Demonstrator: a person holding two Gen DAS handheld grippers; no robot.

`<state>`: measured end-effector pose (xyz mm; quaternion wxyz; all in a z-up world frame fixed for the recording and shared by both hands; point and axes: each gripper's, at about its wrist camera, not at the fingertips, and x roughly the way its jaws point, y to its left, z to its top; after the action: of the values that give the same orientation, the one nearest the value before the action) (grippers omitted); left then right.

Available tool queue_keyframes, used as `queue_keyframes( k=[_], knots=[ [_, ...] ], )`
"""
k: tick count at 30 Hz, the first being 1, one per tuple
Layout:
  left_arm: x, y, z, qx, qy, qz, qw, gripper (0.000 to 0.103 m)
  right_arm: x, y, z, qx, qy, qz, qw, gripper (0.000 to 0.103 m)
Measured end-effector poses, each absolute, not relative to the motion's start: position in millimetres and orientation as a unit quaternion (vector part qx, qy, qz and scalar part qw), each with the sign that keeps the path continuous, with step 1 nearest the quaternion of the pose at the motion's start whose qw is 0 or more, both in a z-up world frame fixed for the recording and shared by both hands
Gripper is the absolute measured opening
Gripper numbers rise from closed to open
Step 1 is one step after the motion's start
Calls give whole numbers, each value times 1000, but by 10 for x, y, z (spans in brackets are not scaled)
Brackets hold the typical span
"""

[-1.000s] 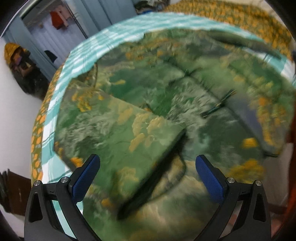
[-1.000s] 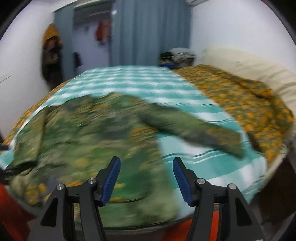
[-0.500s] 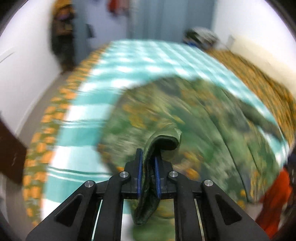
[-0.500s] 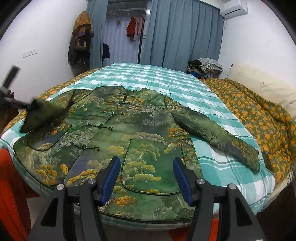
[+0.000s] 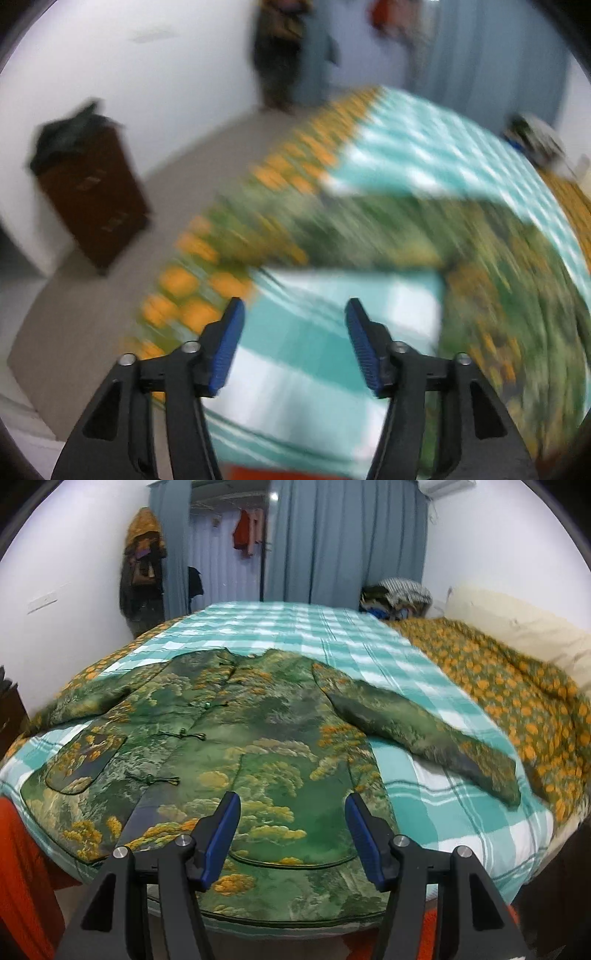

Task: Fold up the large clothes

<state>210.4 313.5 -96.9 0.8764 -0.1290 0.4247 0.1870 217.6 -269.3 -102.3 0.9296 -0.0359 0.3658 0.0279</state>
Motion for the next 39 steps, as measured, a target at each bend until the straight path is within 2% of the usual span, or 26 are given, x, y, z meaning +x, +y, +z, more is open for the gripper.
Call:
queue_keyframes(
  k=[1,3,6,10,12,15,17,19,21,22,23,24,25,27,29,32,35,37,38,39],
  knots=[
    [2116,3007,-1056,-132,441,159,873,71,2231,-2799,-1043,-21,381,25,924,60],
    [2167,2634,-1335,-142,490,79,857,75,2348,-3018,-1094,-1,416,19,909,60],
    [2271,2201,-1605,-129,537,14,833,75,2497,-3305,-1233,9,472,7,882,60],
    [2371,1869,-1817,-101,567,-8,817,76,2642,-3565,-1539,5,551,6,834,61],
    [2404,1821,-1865,-110,570,-10,814,80,2658,-3613,-1616,2,563,4,827,61],
    [2407,1771,-1894,-106,573,-8,812,80,2674,-3654,-1703,-7,569,-9,822,61],
    [2358,1720,-1907,-111,576,-14,810,69,2703,-3679,-1766,-5,576,-15,817,61],
    [2326,1691,-1937,-114,579,-20,807,40,2756,-3689,-1872,7,591,-12,807,61],
    [2277,1694,-1922,-106,580,-15,808,25,2791,-3697,-1934,24,600,0,800,61],
    [2270,1684,-1919,-104,580,-13,808,20,2804,-3695,-1943,31,600,9,799,61],
    [2258,1694,-1895,-107,579,-13,808,19,2809,-3680,-1932,33,599,21,800,57],
    [2245,1690,-1874,-108,578,-13,809,16,2806,-3653,-1910,28,596,28,802,32],
    [2226,1679,-1843,-107,576,-14,811,15,2798,-3619,-1884,19,593,31,804,26],
    [2157,1675,-1778,-102,571,-19,814,14,2766,-3567,-1822,9,586,33,810,15],
    [2080,1652,-1727,-95,568,-27,817,14,2722,-3516,-1744,-3,577,33,816,13],
    [2003,1645,-1729,-84,571,-31,816,14,2669,-3487,-1657,-13,566,29,824,13],
    [2032,1625,-1725,-57,569,-23,820,24,2672,-3504,-1631,-23,557,19,830,16],
    [2052,1637,-1635,-51,559,-5,827,42,2743,-3511,-1618,-22,552,10,834,21],
    [2028,1643,-1528,-42,545,11,837,49,2753,-3509,-1590,-19,547,5,837,33],
    [2016,1632,-1447,-36,534,18,845,65,2747,-3505,-1544,-15,539,3,842,37]
  ],
)
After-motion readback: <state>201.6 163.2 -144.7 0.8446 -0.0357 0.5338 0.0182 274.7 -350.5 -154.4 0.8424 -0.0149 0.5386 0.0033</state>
